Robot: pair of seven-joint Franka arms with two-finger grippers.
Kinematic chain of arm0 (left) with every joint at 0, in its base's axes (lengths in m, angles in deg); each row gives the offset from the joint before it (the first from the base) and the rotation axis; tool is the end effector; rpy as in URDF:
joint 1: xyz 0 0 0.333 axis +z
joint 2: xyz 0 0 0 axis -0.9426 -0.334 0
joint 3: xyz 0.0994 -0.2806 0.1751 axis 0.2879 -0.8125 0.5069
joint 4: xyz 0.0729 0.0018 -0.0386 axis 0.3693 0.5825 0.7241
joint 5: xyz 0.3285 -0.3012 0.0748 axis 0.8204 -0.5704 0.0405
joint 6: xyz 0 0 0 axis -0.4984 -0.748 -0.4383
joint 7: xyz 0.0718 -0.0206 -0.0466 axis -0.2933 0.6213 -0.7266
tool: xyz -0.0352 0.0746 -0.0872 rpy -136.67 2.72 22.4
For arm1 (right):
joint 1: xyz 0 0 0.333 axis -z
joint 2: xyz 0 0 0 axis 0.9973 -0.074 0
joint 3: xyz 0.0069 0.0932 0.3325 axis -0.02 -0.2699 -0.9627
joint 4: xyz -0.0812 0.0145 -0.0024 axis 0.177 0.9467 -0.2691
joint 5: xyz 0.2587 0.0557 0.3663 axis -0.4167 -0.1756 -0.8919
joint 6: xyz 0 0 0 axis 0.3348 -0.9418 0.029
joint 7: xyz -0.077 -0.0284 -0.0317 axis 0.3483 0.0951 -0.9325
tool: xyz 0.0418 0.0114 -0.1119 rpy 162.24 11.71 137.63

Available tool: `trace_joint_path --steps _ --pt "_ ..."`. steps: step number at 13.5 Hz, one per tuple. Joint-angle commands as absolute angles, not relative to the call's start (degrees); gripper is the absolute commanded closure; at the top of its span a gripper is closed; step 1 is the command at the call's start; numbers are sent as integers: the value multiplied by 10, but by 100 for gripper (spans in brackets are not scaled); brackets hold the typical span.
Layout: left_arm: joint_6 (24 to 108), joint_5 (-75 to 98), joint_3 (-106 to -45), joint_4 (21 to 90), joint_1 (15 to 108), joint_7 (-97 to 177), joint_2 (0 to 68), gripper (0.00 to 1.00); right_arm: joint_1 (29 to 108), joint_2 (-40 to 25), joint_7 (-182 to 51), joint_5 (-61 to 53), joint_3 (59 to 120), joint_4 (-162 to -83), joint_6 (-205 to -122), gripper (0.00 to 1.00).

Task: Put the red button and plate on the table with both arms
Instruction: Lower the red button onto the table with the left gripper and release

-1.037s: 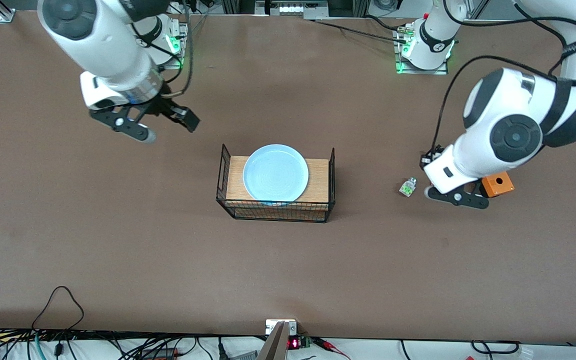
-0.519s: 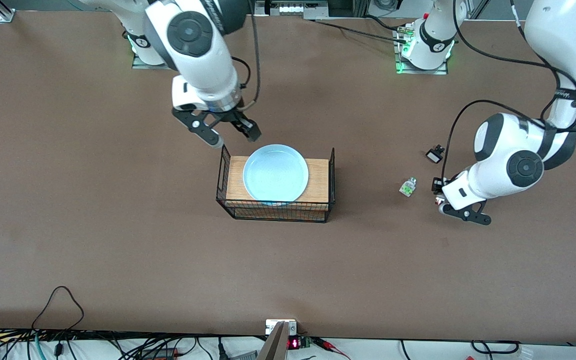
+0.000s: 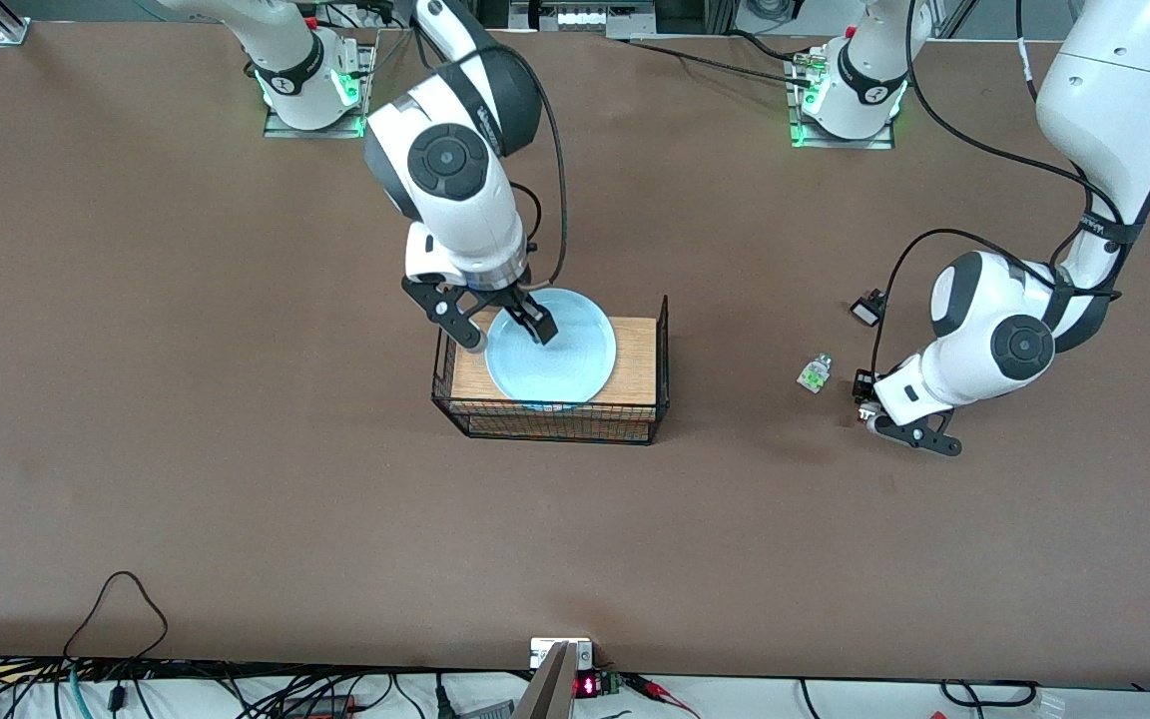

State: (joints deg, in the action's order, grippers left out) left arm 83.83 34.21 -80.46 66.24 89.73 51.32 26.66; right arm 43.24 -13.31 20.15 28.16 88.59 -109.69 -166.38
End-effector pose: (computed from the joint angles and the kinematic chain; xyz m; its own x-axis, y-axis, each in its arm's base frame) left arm 0.6675 -0.0381 0.1702 0.9566 -0.2836 -0.0675 -0.2792 -0.9578 0.0677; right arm 0.6015 0.4855 0.3702 0.7175 -0.6961 -0.0234 -0.6958 -0.7149 -0.0694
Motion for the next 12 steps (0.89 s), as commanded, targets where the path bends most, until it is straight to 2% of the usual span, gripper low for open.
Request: trace_joint_path --steps 1,2,4,5,9,12 --pt "840 355 -806 672 901 520 271 47 430 -159 212 275 890 -1077 -1686 0" --pt "839 355 -807 674 901 519 271 37 430 -160 212 275 890 -1077 -1686 0" --pt "837 355 -807 675 901 519 273 5 429 -165 212 274 890 -1083 -1684 0" --pt "836 355 -807 674 901 519 273 0 428 -166 212 274 890 -1084 -1680 0" --pt "803 355 -809 669 901 517 293 0 427 -162 208 274 890 -1098 -1670 0" --pt "725 354 -811 651 902 517 345 0 427 -160 205 273 890 -1098 -1666 0"
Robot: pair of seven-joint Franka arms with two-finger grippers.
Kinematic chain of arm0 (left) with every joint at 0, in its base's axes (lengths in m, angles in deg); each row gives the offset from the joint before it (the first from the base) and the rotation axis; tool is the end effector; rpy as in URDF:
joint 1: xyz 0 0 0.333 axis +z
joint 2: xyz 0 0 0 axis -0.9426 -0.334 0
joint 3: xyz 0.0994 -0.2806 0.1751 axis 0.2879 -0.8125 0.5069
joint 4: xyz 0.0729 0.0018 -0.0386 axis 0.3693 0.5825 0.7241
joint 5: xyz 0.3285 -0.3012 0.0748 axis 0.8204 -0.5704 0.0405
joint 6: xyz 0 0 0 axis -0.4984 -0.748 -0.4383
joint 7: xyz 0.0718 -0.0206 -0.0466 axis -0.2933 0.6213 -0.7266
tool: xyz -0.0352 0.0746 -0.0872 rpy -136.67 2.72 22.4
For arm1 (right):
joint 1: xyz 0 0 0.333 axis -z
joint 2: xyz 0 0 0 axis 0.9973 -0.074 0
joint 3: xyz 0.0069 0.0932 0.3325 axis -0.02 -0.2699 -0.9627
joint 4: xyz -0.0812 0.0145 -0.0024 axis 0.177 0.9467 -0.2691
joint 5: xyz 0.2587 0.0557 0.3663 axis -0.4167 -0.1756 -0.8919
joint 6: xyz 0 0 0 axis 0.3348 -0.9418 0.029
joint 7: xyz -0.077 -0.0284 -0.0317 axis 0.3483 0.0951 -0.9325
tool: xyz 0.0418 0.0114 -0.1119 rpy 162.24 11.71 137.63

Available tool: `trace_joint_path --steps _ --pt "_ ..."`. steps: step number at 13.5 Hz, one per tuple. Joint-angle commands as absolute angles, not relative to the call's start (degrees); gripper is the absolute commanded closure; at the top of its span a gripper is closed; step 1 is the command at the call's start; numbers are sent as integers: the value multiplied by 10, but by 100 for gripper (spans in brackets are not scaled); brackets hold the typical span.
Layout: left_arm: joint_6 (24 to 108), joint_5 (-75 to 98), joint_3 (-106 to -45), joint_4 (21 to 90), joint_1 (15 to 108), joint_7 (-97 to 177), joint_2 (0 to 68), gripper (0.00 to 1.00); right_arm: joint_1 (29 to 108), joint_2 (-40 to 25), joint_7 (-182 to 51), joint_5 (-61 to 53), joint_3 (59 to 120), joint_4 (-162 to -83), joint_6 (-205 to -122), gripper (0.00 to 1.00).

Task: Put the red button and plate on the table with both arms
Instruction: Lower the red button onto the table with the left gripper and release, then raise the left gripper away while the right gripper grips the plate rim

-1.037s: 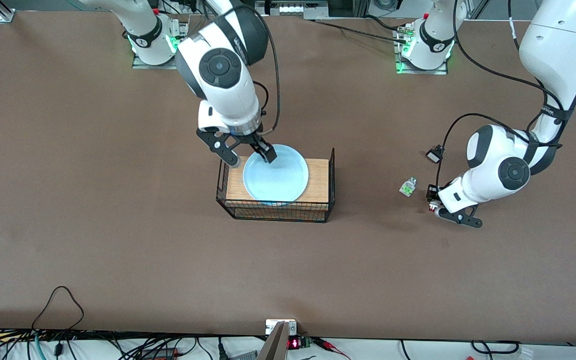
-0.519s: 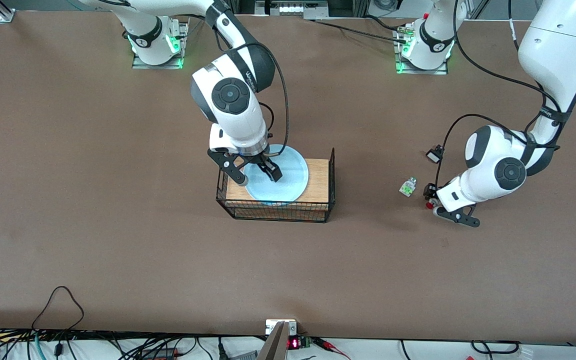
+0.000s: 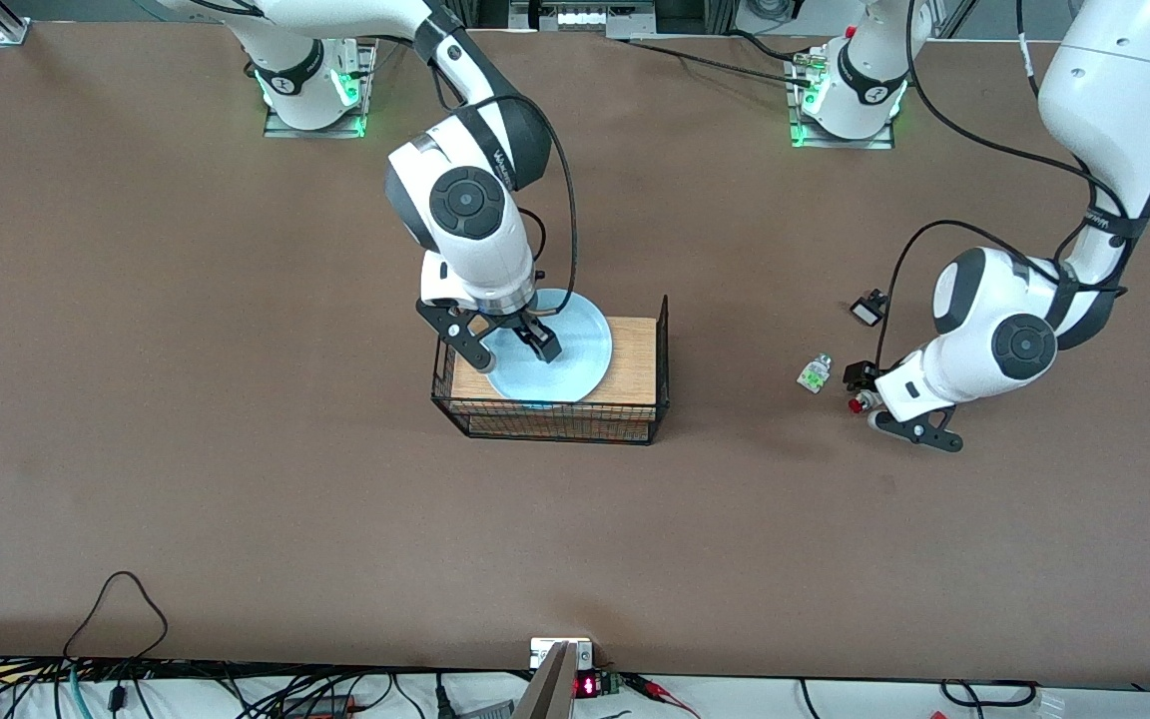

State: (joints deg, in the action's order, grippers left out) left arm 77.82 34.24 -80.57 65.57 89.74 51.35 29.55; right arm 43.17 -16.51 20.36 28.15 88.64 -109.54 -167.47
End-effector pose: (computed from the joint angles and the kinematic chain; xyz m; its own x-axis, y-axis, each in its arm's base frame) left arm 0.6661 -0.0335 0.1986 0.9511 -0.2850 -0.1191 -0.2816 -0.9585 0.0449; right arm 0.6042 0.4881 0.3302 0.7143 -0.6994 -0.0230 -0.6997 -0.7135 -0.0350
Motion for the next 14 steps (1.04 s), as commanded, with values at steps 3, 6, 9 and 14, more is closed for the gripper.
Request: trace_joint_path --steps 3,6,9,14 --pt "620 348 -838 594 900 517 380 0 429 -155 204 273 891 -1096 -1666 0" --pt "460 344 -874 471 898 516 380 0 430 -152 204 274 892 -1091 -1667 0" --pt "335 344 -892 373 898 512 384 0 433 -144 204 273 892 -1092 -1657 0" --pt "313 315 -862 354 896 502 484 0 434 -132 205 272 892 -1096 -1613 0"
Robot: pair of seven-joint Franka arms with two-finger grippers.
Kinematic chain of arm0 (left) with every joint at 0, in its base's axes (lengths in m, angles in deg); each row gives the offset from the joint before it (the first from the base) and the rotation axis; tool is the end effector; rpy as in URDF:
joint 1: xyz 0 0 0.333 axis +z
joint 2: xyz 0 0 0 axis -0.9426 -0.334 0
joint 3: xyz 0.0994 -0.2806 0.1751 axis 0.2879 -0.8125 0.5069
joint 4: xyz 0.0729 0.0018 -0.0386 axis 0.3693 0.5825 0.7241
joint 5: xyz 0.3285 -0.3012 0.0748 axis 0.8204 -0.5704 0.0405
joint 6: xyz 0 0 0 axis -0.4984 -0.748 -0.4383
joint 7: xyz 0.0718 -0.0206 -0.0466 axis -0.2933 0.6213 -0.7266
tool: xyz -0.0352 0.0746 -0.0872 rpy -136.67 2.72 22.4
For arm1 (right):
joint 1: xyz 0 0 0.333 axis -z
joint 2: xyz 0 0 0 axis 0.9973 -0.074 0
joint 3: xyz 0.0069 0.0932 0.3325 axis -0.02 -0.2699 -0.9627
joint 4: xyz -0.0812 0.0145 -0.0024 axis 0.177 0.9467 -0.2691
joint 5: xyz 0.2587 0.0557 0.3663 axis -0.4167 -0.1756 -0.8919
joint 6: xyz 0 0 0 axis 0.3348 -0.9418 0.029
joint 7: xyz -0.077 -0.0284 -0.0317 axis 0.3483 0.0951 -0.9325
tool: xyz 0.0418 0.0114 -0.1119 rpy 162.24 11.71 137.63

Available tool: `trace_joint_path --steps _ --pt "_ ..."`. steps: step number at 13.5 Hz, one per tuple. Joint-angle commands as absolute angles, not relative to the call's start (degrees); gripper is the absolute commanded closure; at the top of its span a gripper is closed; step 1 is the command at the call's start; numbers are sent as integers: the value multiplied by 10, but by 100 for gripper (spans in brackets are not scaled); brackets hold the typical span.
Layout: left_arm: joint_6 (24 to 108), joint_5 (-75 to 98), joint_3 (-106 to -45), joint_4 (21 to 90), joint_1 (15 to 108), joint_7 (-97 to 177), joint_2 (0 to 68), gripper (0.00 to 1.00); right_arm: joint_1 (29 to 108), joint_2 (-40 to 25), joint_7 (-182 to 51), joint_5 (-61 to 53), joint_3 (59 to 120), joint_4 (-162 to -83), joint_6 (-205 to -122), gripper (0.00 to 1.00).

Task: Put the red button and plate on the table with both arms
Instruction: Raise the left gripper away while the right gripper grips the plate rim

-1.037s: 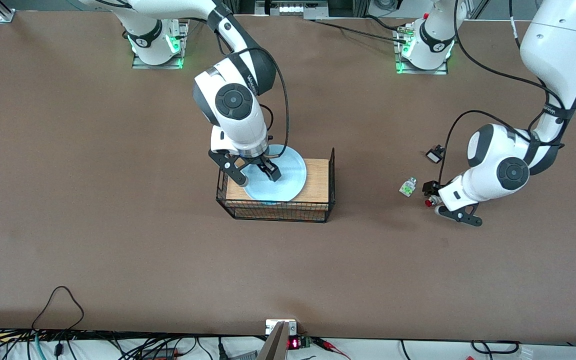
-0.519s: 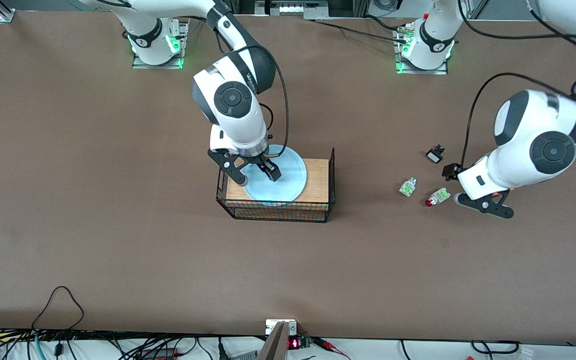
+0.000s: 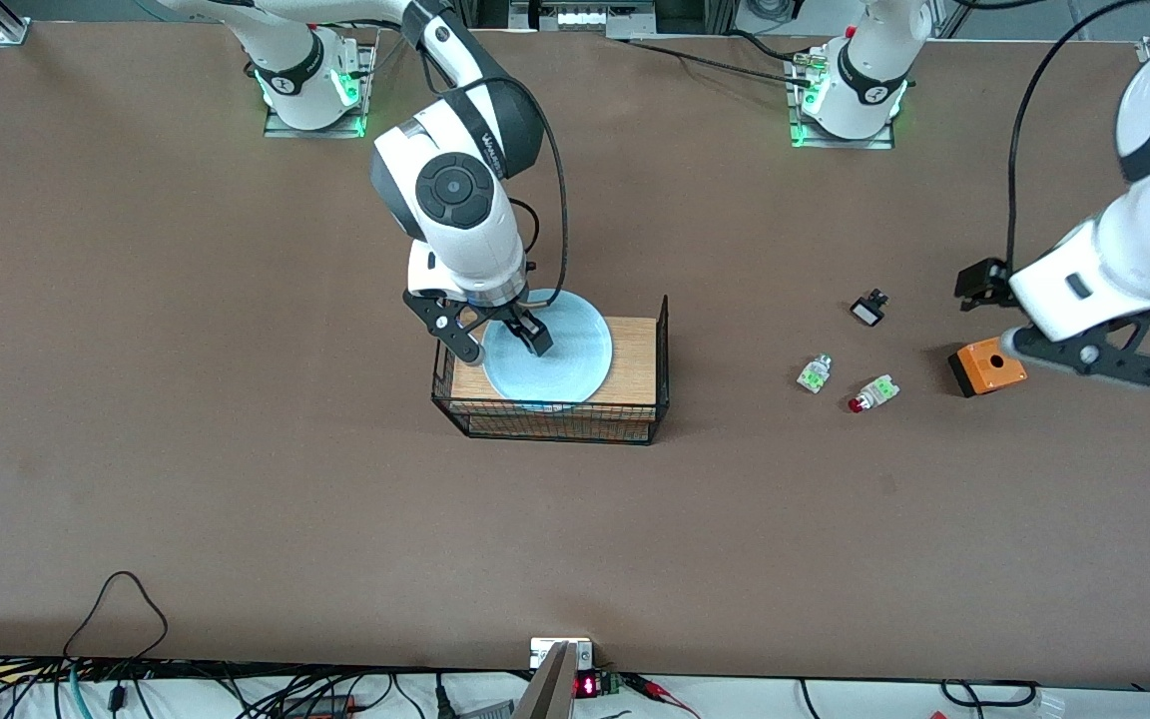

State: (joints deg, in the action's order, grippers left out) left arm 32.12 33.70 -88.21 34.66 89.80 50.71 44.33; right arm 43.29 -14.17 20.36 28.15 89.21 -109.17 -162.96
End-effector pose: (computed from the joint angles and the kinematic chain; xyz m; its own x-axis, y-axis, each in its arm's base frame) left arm 0.6754 -0.0640 0.5855 0.9560 -0.2526 -0.1491 -0.2669 -0.9600 -0.0848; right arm 0.6025 0.4772 0.3583 0.7080 -0.7057 -0.0277 -0.7060 -0.7082 -0.0042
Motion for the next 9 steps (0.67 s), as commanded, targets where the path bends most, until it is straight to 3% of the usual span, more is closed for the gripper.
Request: trace_joint_path --steps 1,5,8,9 --pt "317 278 -835 354 890 499 499 0 431 -134 208 272 892 -1097 -1612 0" --pt "336 244 -691 358 769 462 529 0 426 -139 219 272 892 -1107 -1618 0" --pt "468 242 -683 457 762 415 588 0 426 -147 219 272 891 -1110 -1622 0" --pt "476 242 -680 466 750 397 592 0 426 -150 219 272 890 -1110 -1626 0"
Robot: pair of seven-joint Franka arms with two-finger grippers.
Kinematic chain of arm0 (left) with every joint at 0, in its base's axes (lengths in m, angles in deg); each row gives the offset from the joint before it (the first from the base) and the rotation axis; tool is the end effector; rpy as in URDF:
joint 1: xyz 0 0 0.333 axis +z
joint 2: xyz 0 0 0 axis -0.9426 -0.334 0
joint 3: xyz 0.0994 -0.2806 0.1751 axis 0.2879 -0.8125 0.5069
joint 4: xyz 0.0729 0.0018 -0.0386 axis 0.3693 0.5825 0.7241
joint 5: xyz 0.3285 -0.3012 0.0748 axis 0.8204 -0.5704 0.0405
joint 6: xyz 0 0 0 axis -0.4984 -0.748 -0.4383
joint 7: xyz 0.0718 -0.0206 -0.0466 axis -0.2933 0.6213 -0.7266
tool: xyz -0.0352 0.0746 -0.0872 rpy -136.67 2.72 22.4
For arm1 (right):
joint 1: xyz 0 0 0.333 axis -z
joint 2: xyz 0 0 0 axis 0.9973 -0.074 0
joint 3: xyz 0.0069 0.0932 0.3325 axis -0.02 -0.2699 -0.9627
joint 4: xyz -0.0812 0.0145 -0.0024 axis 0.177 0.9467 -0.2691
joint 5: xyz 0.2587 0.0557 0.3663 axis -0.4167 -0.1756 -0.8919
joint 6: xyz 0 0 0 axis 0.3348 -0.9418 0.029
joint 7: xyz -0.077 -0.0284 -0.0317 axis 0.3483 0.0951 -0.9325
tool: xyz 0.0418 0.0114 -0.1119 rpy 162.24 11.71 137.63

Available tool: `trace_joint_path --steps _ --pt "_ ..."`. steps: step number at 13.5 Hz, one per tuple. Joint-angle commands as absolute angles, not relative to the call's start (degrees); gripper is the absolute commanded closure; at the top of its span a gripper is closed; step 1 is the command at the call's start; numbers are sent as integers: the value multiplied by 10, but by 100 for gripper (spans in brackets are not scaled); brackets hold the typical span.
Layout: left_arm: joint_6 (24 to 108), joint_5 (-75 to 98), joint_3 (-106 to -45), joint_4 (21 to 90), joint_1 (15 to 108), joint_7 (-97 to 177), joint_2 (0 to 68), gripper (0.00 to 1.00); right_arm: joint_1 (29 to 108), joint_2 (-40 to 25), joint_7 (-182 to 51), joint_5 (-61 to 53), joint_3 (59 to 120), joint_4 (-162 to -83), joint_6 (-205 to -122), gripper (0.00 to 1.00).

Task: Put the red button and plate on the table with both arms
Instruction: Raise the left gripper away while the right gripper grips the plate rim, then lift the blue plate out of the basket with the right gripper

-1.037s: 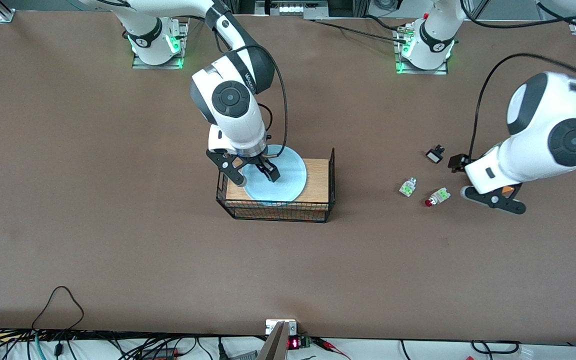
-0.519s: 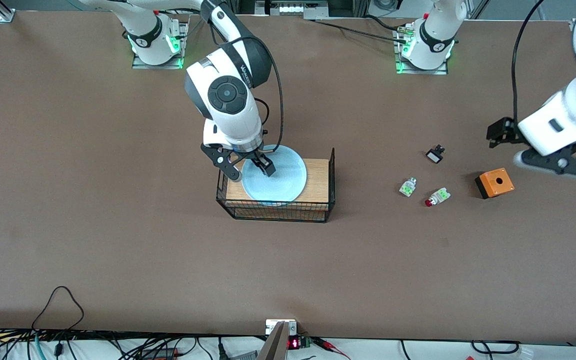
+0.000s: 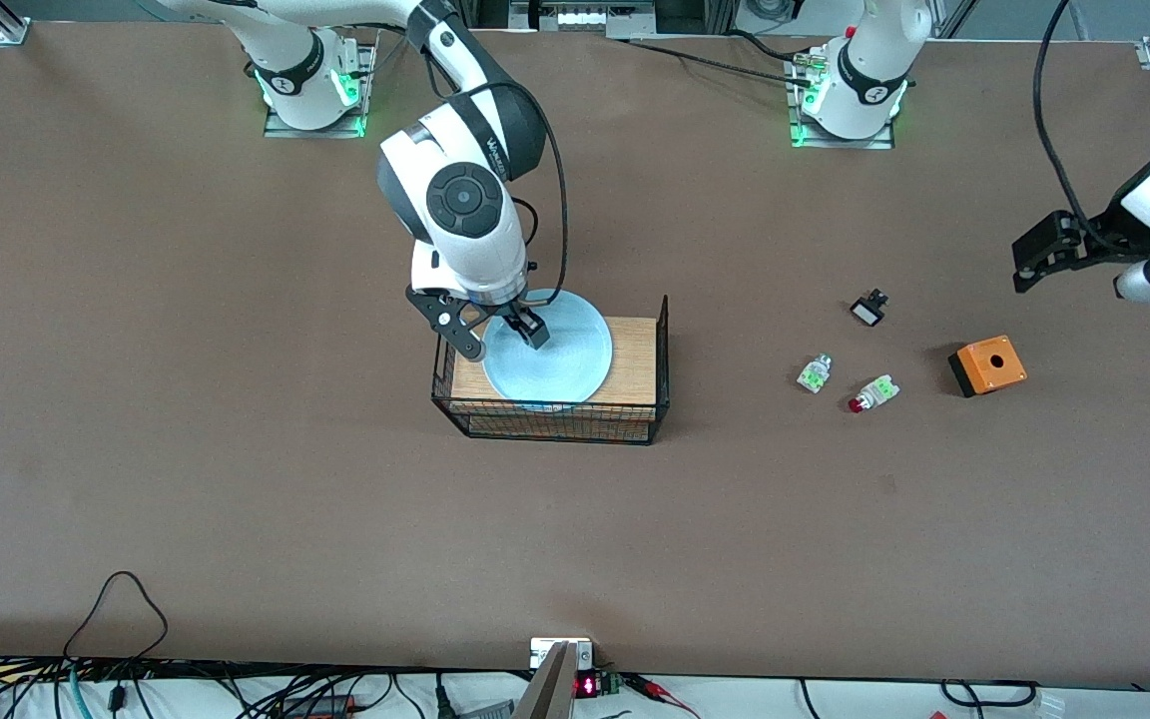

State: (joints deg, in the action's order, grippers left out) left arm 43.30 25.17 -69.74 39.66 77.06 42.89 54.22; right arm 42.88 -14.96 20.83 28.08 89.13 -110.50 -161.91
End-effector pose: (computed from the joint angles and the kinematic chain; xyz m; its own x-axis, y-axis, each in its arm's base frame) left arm 0.6538 -0.0526 0.6511 0.9933 -0.0472 0.1057 -0.0414 -0.9976 -0.0563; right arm 0.5926 0.4772 0.3341 0.7059 -0.7074 -0.0355 -0.7056 -0.7068 0.0507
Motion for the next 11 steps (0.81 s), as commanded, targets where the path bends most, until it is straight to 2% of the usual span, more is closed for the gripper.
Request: trace_joint_path --steps 1,2,3,5,7,10,11 --pt "475 242 -666 467 737 392 592 0 425 -153 218 272 890 -1111 -1636 2" --pt "475 242 -648 469 717 394 592 0 424 -154 218 272 889 -1111 -1642 8" --pt "478 237 -636 470 712 395 593 0 423 -156 214 272 889 -1111 -1645 27" --pt "479 228 -632 471 703 397 595 0 422 -156 210 272 889 -1111 -1647 55" --pt "479 226 -614 485 693 399 602 0 422 -157 207 273 889 -1111 -1647 75" --pt "478 227 -600 487 676 401 602 0 421 -158 205 273 889 -1111 -1650 100" --pt "478 226 -597 489 672 402 602 0 422 -158 205 272 889 -1111 -1653 100"
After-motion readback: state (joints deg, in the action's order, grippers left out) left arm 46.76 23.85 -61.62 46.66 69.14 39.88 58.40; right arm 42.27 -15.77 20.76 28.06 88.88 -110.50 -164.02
